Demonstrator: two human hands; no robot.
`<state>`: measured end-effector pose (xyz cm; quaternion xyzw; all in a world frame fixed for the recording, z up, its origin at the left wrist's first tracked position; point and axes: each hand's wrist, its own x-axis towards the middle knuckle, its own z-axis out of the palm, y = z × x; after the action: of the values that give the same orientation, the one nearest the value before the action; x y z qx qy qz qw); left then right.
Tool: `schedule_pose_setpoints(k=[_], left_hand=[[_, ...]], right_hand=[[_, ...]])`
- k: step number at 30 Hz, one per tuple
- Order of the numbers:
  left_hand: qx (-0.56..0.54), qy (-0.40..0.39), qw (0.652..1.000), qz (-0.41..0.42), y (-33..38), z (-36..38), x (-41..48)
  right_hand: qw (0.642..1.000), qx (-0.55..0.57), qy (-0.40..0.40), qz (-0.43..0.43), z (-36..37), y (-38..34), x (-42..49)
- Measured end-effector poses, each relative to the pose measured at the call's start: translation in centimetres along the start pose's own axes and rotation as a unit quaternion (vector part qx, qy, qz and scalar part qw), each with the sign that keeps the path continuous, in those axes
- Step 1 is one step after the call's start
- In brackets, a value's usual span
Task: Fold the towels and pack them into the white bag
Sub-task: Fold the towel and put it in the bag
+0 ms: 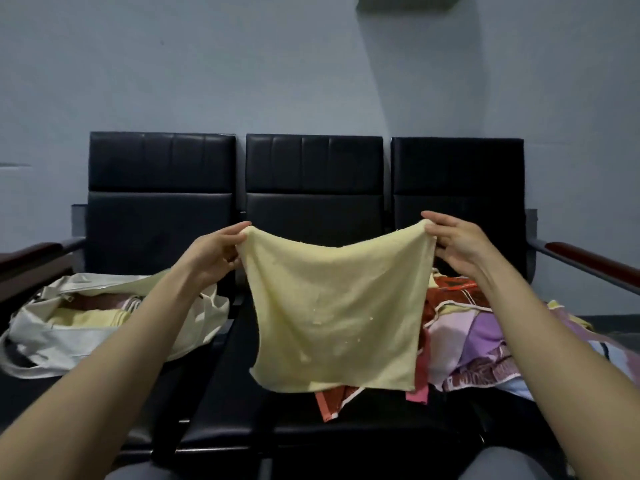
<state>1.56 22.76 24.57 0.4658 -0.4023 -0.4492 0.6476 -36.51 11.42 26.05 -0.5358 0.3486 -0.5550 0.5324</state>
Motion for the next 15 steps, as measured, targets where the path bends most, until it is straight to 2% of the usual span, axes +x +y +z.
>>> schedule_pose_setpoints(k=[2, 7, 12, 15], left_hand=[[0.03, 0.032, 0.998, 0.043, 1.3, 0.2, -0.7], [0.18, 0.087, 0.969, 0.143, 3.4, 0.2, -1.6], [0.308, 0.073, 0.939, 0.133, 4.1, 0.7, -2.0], [0.248, 0.082, 0.959, 0.11, 4.1, 0.6, -2.0]], right_hand=[[1.0, -0.016, -0.013, -0.015, 0.0, -1.3, -0.2], [0.965, -0.248, 0.003, -0.084, -0.1, -3.2, -0.8], [0.937, -0.338, 0.027, -0.087, 0.2, -3.3, -1.2], [0.943, -0.331, 0.001, -0.017, 0.6, -2.8, -1.4]])
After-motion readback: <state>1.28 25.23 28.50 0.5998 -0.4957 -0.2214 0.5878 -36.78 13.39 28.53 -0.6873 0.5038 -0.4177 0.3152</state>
